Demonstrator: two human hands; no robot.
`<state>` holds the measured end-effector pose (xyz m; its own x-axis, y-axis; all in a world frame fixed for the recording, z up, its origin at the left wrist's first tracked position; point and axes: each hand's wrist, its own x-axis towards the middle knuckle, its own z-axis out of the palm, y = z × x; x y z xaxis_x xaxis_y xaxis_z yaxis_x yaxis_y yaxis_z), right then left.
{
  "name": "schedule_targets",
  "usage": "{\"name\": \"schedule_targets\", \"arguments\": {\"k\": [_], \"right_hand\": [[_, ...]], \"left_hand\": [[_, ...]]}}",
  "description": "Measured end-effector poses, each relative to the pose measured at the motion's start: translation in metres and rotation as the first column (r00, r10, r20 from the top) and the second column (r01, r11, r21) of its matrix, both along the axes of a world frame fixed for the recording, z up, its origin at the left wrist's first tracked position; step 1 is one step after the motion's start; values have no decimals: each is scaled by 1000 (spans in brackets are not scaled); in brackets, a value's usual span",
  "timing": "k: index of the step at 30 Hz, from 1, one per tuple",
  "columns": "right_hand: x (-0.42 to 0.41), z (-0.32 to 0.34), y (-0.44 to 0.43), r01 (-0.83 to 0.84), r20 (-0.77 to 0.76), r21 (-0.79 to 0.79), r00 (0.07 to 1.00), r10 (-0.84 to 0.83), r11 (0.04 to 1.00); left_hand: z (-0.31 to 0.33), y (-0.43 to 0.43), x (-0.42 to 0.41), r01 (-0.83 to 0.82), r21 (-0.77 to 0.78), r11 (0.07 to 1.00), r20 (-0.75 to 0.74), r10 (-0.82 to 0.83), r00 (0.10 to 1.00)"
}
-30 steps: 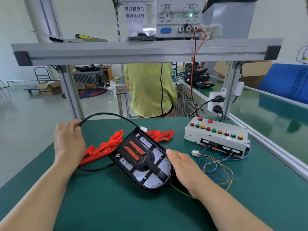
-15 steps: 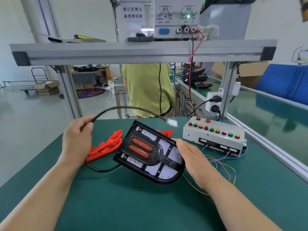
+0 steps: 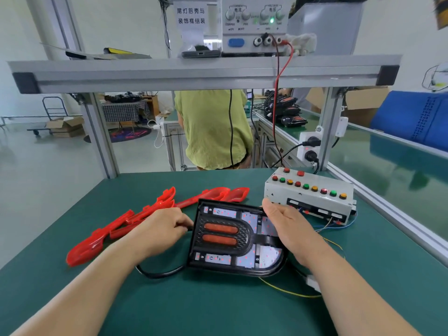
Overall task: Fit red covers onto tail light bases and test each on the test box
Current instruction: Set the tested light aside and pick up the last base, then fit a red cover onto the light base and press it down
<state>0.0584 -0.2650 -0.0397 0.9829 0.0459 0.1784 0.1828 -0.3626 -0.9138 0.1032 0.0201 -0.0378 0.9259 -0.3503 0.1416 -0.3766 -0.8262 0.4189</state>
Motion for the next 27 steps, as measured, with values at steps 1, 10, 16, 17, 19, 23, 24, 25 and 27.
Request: {"name": "schedule_targets", "arguments": {"k": [1,10,16,17,19,23,24,25,27], "right_hand": [[1,-2,-2,-7,-55,42,998,10,999],[0,0,0,-8,-232,39,973,17,999],[2,5,-8,-30,-339,-21,940,21,999],[1,6,-8,-47,-356,-28,934,34,999],[1,10,-11,-73,-359,-98,933,33,993],[-2,17,-19,-95,-357,-275,934,-10,957],[-2,18,-21,-95,-359,-306,933,-22,947],[-2,19,-23,-96,-361,-325,932,-29,941],[-3,21,-28,-101,-369,-346,929,-36,933]], "left_hand": [[0,-1,1,-7,22,1000,-9,7,1000],[12,-46,29,-122,-176,977,-42,116,992],[9,-66,47,-319,-503,803,-443,77,893],[9,-70,49,-414,-524,745,-538,87,838],[7,-76,56,-497,-506,705,-605,121,787],[-2,-73,68,-291,-354,889,-379,148,913],[-4,-69,67,-219,-239,946,-263,154,952],[-6,-65,65,-177,-147,973,-156,154,976],[-6,-59,60,-157,-134,978,-57,151,987]]}}
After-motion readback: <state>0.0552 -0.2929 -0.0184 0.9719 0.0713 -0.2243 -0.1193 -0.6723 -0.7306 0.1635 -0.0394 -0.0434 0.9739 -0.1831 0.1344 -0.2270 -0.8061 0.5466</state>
